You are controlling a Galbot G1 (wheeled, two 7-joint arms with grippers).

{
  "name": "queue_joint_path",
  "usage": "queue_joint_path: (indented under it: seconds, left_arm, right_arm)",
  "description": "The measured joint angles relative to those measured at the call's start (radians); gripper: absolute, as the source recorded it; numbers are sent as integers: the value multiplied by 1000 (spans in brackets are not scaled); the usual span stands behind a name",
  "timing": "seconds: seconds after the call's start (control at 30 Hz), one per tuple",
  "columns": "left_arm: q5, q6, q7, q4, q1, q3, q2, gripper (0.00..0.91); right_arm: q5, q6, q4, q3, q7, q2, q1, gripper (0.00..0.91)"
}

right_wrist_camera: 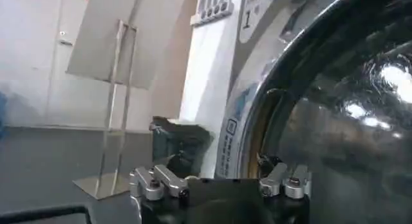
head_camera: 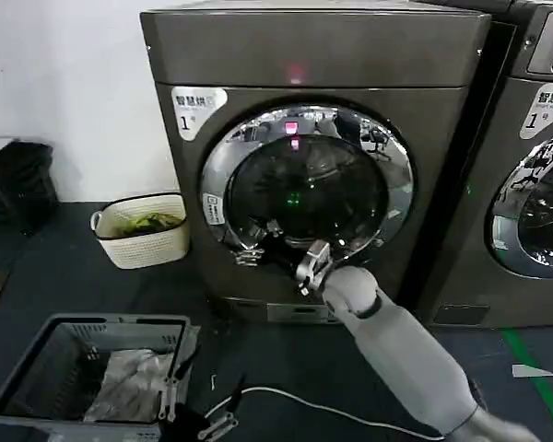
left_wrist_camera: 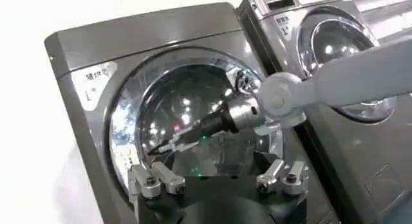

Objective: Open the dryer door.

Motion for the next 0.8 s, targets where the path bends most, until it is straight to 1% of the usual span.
queue_joint_path:
  seconds: [0.53,0.8]
  left_arm:
    - [2,-3,1,-1,4,2,-8,907]
    - [2,-6,1,-1,9,2,-8,907]
  right_arm:
    - [-19,9,-115,-15,2,67,55,907]
    - [-28,24,-181,-25,-11,103,87,907]
